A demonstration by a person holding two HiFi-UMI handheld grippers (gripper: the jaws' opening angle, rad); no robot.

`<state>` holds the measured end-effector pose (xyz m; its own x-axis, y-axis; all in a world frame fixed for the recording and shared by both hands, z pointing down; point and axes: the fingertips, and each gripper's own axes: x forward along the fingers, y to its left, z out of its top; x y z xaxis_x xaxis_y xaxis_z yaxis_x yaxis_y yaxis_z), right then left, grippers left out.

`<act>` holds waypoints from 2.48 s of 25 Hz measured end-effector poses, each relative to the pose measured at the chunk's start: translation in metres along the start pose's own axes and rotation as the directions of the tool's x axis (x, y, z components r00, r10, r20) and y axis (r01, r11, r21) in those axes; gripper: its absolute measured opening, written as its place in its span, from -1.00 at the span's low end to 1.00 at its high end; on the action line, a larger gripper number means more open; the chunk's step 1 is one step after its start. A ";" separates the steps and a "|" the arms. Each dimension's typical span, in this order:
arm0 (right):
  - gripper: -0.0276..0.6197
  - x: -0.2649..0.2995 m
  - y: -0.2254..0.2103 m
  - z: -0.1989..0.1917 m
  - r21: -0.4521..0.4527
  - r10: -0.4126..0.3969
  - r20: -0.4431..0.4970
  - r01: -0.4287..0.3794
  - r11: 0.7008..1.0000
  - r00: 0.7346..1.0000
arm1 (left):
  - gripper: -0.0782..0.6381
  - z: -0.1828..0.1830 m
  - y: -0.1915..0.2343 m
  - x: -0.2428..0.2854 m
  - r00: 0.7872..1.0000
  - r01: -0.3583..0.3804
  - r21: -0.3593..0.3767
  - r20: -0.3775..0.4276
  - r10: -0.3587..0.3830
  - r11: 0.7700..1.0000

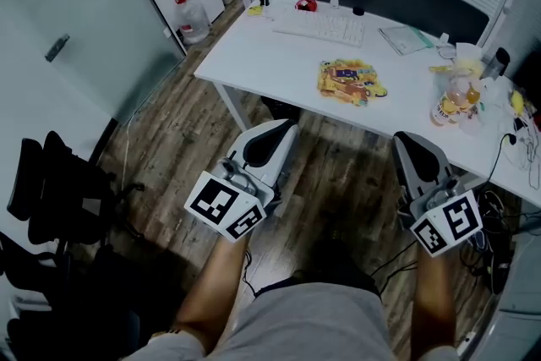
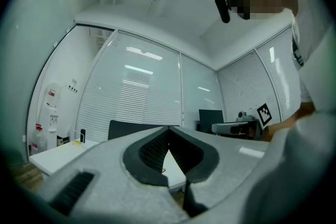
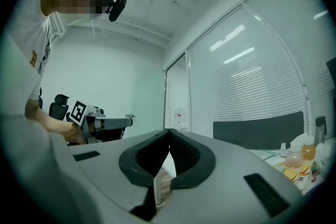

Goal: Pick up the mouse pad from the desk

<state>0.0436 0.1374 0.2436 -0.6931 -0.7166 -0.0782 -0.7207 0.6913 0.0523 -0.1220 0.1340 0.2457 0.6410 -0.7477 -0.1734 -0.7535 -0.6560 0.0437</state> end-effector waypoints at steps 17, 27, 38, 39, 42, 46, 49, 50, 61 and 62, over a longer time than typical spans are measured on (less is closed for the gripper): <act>-0.88 0.066 -0.137 -0.046 -0.001 0.019 -0.092 -0.020 1.000 0.996 | -0.74 -0.058 0.061 0.126 0.989 -0.066 0.015 -0.128 0.068 0.998; -0.88 0.101 -0.192 -0.098 0.027 0.046 -0.245 -0.040 0.999 0.968 | -0.74 -0.123 0.095 0.176 0.939 -0.154 -0.010 -0.313 0.143 0.988; -0.87 0.127 -0.227 -0.145 0.082 0.043 -0.377 -0.013 0.997 0.925 | -0.73 -0.175 0.123 0.197 0.852 -0.217 -0.051 -0.496 0.164 0.975; -0.87 0.129 -0.230 -0.149 0.085 0.041 -0.387 -0.009 0.996 0.921 | -0.73 -0.179 0.126 0.199 0.846 -0.218 -0.053 -0.509 0.162 0.974; -0.87 0.135 -0.237 -0.161 0.089 0.034 -0.417 0.004 0.996 0.908 | -0.73 -0.193 0.135 0.204 0.826 -0.214 -0.057 -0.543 0.150 0.975; -0.87 0.146 -0.250 -0.174 0.091 0.015 -0.455 0.029 0.995 0.890 | -0.73 -0.210 0.151 0.214 0.805 -0.205 -0.071 -0.579 0.127 0.976; -0.87 0.156 -0.256 -0.186 0.102 0.017 -0.489 0.038 0.994 0.872 | -0.71 -0.222 0.164 0.221 0.790 -0.199 -0.093 -0.605 0.104 0.976; -0.87 0.160 -0.257 -0.191 0.106 0.018 -0.500 0.040 0.994 0.866 | -0.65 -0.226 0.168 0.223 0.785 -0.197 -0.102 -0.612 0.095 0.975; -0.70 0.193 -0.273 -0.230 0.166 0.026 -0.619 0.098 0.981 0.785 | -0.27 -0.258 0.198 0.235 0.712 -0.179 -0.208 -0.702 -0.019 0.962; -0.59 0.195 -0.273 -0.233 0.169 0.028 -0.629 0.102 0.980 0.777 | -0.26 -0.261 0.200 0.235 0.705 -0.181 -0.218 -0.708 -0.028 0.959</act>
<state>0.1016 -0.2129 0.4460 -0.5691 -0.5961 0.5664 -0.7742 0.6204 -0.1249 -0.0834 -0.1996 0.4709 0.5767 -0.5821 0.5732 -0.8068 -0.5163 0.2873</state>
